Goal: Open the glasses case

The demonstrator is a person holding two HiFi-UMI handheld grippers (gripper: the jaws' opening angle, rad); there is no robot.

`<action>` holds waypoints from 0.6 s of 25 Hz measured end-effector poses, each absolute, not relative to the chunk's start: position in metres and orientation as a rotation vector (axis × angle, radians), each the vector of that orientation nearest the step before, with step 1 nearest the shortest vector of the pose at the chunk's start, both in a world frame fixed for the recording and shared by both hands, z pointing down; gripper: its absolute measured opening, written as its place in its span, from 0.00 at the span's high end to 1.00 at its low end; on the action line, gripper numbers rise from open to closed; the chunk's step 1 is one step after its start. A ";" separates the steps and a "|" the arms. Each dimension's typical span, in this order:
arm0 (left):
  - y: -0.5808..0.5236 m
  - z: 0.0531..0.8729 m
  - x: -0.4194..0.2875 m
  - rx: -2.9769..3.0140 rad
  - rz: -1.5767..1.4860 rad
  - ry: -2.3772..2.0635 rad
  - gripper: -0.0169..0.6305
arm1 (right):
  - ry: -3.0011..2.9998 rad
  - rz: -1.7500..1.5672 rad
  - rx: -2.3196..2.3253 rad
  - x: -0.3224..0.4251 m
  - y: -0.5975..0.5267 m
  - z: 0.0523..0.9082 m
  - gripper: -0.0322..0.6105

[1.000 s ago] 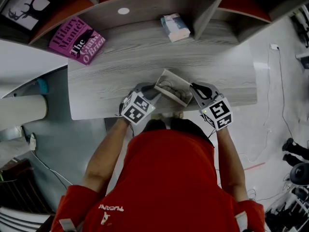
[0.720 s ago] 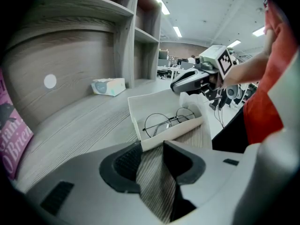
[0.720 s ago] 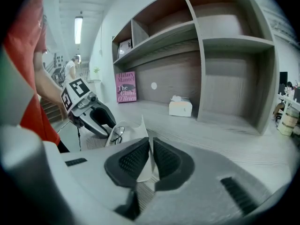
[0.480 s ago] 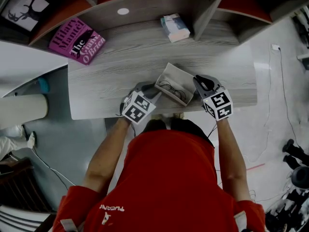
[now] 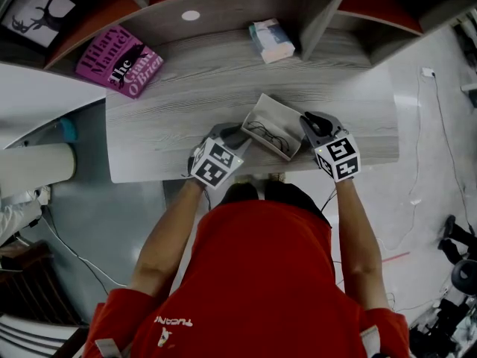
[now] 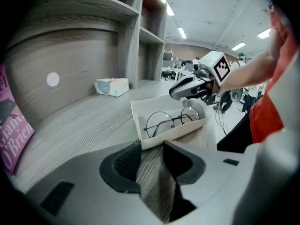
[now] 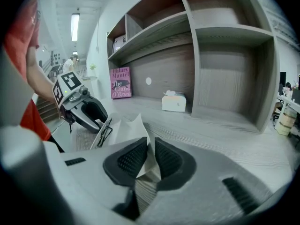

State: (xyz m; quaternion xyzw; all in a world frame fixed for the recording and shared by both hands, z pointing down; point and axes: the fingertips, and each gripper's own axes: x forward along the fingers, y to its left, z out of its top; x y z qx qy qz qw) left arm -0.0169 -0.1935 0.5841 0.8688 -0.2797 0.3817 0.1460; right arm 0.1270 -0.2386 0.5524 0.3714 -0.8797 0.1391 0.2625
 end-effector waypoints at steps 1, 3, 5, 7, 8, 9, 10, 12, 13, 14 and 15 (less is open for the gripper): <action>-0.193 0.584 -0.017 2.500 1.098 -0.806 0.75 | -2.378 0.372 1.004 0.127 -0.239 0.551 0.86; -0.193 0.584 -0.018 2.502 1.096 -0.807 0.75 | -2.376 0.361 1.001 0.126 -0.238 0.549 0.86; -0.193 0.584 -0.018 2.504 1.093 -0.805 0.75 | -2.378 0.350 0.995 0.125 -0.237 0.548 0.86; -0.192 0.584 -0.018 2.507 1.090 -0.804 0.75 | -2.384 0.344 0.988 0.123 -0.235 0.545 0.86; -0.192 0.584 -0.018 2.508 1.089 -0.804 0.75 | -2.387 0.342 0.985 0.122 -0.234 0.544 0.86; -0.191 0.584 -0.019 2.508 1.089 -0.804 0.75 | -2.391 0.339 0.983 0.121 -0.233 0.542 0.86; -0.191 0.584 -0.019 2.509 1.089 -0.805 0.75 | -2.396 0.336 0.982 0.120 -0.232 0.540 0.85; -0.190 0.583 -0.021 2.508 1.088 -0.809 0.75 | -2.405 0.327 0.981 0.119 -0.230 0.536 0.85; -0.190 0.583 -0.022 2.507 1.087 -0.812 0.75 | -2.410 0.322 0.981 0.118 -0.229 0.535 0.84; -0.189 0.582 -0.024 2.505 1.084 -0.818 0.75 | -2.414 0.317 0.982 0.118 -0.228 0.533 0.84; -0.189 0.582 -0.026 2.504 1.080 -0.825 0.75 | -2.420 0.312 0.984 0.118 -0.227 0.531 0.84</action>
